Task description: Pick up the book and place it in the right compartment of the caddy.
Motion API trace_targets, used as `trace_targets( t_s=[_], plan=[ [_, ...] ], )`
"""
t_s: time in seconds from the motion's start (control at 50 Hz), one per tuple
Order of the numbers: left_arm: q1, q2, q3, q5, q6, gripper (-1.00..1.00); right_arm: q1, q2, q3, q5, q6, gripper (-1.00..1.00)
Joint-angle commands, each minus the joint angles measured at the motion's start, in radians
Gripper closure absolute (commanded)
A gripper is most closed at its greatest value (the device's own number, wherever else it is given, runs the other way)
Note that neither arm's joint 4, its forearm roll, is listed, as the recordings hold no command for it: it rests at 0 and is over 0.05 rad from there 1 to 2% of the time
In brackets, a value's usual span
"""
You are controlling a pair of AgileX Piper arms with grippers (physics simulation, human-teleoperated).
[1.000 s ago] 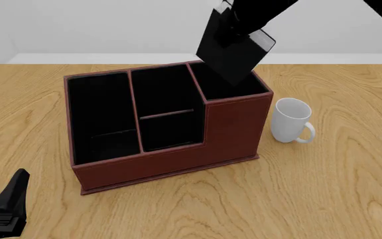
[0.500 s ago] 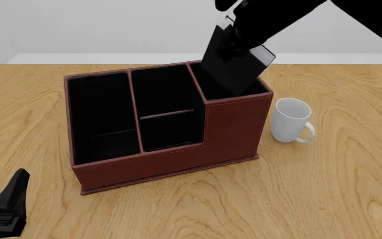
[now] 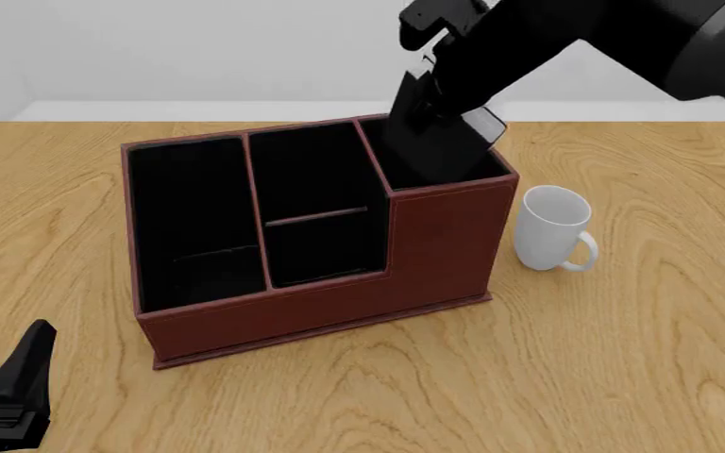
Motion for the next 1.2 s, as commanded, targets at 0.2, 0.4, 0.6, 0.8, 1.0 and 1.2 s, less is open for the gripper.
trace_targets(
  t_s=[0.2,0.4,0.6,0.8,1.0,1.2],
  plan=[
    [0.0,0.0,0.0,0.0,0.0,-1.0,-0.005,0.078,0.028,-0.041,0.028,1.0],
    [0.0,0.0,0.0,0.0,0.0,-1.0,-0.01,0.115,0.022,-0.056,0.034,1.0],
    [0.0,0.0,0.0,0.0,0.0,-1.0,-0.043,0.178,0.002,-0.071,0.034,1.0],
    [0.0,0.0,0.0,0.0,0.0,-1.0,-0.111,0.261,-0.115,-0.05,0.006,-1.0],
    [0.0,0.0,0.0,0.0,0.0,-1.0,-0.162,0.235,-0.14,-0.079,-0.04,-1.0],
    [0.0,0.0,0.0,0.0,0.0,-1.0,-0.139,0.017,0.107,-0.221,-0.037,-1.0]
  ],
)
